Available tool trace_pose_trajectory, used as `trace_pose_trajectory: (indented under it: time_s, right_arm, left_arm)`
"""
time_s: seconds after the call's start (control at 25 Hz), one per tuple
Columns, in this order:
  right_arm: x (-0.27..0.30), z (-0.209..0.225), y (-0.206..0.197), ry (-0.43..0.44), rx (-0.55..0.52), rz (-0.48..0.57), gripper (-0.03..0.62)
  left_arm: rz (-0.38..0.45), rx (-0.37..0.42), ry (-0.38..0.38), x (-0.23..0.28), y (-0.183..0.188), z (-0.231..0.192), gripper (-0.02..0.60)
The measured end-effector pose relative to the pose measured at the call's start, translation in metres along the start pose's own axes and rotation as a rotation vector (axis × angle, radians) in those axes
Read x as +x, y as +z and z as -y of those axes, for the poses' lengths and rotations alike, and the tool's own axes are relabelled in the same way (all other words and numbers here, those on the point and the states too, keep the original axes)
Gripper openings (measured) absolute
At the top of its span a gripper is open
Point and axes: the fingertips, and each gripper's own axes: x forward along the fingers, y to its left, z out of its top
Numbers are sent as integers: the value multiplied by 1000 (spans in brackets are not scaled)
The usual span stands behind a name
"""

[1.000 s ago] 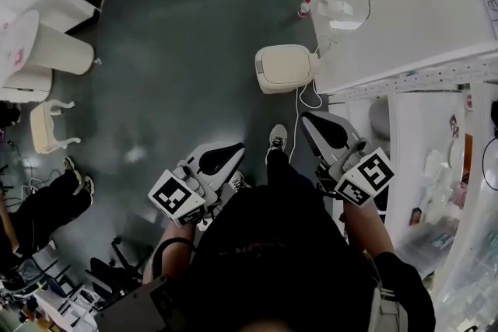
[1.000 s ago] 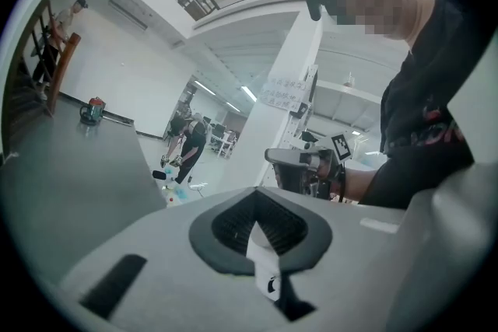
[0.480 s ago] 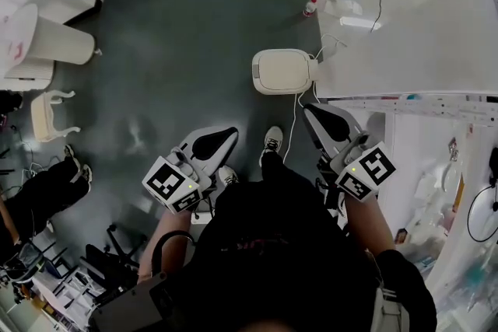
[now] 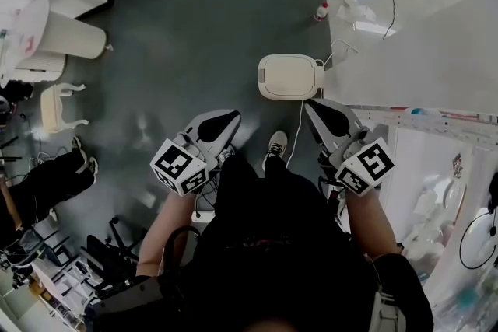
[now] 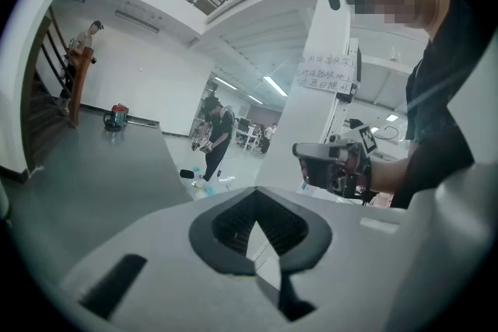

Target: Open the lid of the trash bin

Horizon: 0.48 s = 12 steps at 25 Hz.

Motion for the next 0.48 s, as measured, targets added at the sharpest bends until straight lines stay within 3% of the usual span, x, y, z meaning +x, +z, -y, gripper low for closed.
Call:
trace_pose_trajectory:
  time_s: [0.24,0.48]
  right_arm:
    - [11,0,-3,-46,13,7,9]
    - [23,13,-14,-161,49,10,9]
  left_arm:
    - [-44,28,-53,15,-8,-24,2]
    - [-130,40,-117,39,-28,-65,2]
